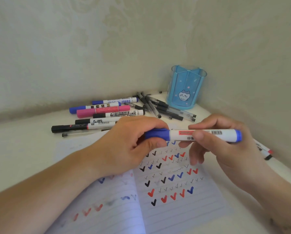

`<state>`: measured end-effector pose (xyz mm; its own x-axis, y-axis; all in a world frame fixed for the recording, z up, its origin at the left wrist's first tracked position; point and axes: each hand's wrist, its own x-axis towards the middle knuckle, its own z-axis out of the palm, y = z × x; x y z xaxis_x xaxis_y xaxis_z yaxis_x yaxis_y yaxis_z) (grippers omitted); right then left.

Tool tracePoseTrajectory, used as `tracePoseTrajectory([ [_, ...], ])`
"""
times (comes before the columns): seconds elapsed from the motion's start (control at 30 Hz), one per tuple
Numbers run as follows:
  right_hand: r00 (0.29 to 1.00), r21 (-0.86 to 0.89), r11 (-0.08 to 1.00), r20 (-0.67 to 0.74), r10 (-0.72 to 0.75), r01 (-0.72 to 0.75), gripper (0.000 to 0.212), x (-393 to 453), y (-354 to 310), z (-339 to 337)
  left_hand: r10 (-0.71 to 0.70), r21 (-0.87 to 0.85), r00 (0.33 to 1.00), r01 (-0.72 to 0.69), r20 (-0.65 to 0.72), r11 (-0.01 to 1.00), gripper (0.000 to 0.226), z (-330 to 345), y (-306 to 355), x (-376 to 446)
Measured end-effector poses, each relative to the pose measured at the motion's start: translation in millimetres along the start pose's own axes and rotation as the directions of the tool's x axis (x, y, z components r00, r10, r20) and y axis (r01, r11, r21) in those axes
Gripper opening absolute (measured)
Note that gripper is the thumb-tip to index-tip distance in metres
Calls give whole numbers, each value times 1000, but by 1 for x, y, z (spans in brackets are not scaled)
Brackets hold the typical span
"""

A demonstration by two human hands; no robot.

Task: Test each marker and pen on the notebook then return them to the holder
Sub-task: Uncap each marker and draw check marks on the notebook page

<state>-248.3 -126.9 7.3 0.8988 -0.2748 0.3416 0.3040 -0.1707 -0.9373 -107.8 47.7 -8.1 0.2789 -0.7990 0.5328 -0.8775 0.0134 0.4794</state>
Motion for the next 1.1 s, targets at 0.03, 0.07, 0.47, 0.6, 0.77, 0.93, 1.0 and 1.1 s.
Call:
tracePoseTrajectory([
  [0.03,1000,-10,1000,-7,-6,6,33,-2,0,2,-1,-11,1000,1,-8,1000,23,1,0,0],
  [0.07,1000,-13,1000,-13,-8,8,32,-3,0,3,-1,-25,1000,0,-16,1000,23,1,1,0],
  [0.47,993,-96,989,54,-105,110,27,-1,-3,1,-60,-181,998,59,0,982,17,-1,0,3],
  [0.6,961,-221,973,276,-5,68,55,0,-15,-21,2,-35,1000,-2,1,999,21,-6,-5,2],
  [0.77,978,-624,780,187,87,50,35,0,-6,-14,93,98,992,-101,88,990,23,-2,-4,0],
  [0.93,965,-658,752,171,201,-40,48,2,-13,-22,38,144,998,-45,55,989,43,-6,-6,-1],
  [1.0,988,-663,739,-7,152,-118,30,5,-15,-30,-39,196,997,53,-72,979,39,-12,-17,0],
  [1.1,970,-780,578,-168,174,-239,8,8,-5,-46,-156,335,942,257,-298,907,15,-26,-44,1],
])
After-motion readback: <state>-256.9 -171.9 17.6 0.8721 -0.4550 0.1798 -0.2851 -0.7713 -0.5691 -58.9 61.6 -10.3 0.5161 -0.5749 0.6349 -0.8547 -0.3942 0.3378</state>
